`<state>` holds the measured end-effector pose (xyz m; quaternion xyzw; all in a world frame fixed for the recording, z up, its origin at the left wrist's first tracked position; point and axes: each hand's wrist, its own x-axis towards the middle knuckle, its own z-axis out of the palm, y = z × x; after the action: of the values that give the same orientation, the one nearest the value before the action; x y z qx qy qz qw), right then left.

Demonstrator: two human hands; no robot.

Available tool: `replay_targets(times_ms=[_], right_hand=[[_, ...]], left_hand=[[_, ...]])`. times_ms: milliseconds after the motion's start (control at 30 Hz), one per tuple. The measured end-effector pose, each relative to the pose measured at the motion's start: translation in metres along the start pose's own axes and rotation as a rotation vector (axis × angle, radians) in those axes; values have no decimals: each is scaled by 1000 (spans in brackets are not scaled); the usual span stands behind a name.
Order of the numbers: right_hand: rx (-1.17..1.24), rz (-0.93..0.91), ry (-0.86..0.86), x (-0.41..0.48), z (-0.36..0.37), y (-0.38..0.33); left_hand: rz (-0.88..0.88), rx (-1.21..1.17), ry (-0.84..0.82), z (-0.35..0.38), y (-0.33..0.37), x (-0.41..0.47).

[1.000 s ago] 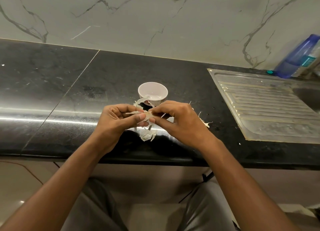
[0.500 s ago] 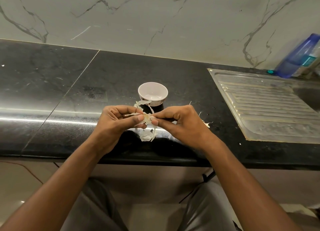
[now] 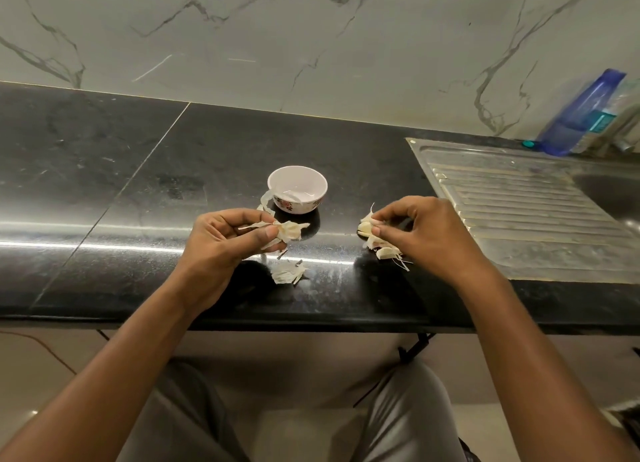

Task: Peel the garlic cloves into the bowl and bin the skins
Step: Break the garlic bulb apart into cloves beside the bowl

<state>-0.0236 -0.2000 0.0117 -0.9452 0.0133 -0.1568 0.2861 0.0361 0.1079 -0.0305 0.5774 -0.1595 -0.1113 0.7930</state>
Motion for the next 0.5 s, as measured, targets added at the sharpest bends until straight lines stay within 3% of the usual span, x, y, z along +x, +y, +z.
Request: replay_targets(times_ms=[200,500], right_hand=[[-244,-47,-38,-2,8,13],[-155,-7,-93,-2,5,12]], left_hand=[[-8,17,-7,0,0,0],[1,37,-15,-1,0,1]])
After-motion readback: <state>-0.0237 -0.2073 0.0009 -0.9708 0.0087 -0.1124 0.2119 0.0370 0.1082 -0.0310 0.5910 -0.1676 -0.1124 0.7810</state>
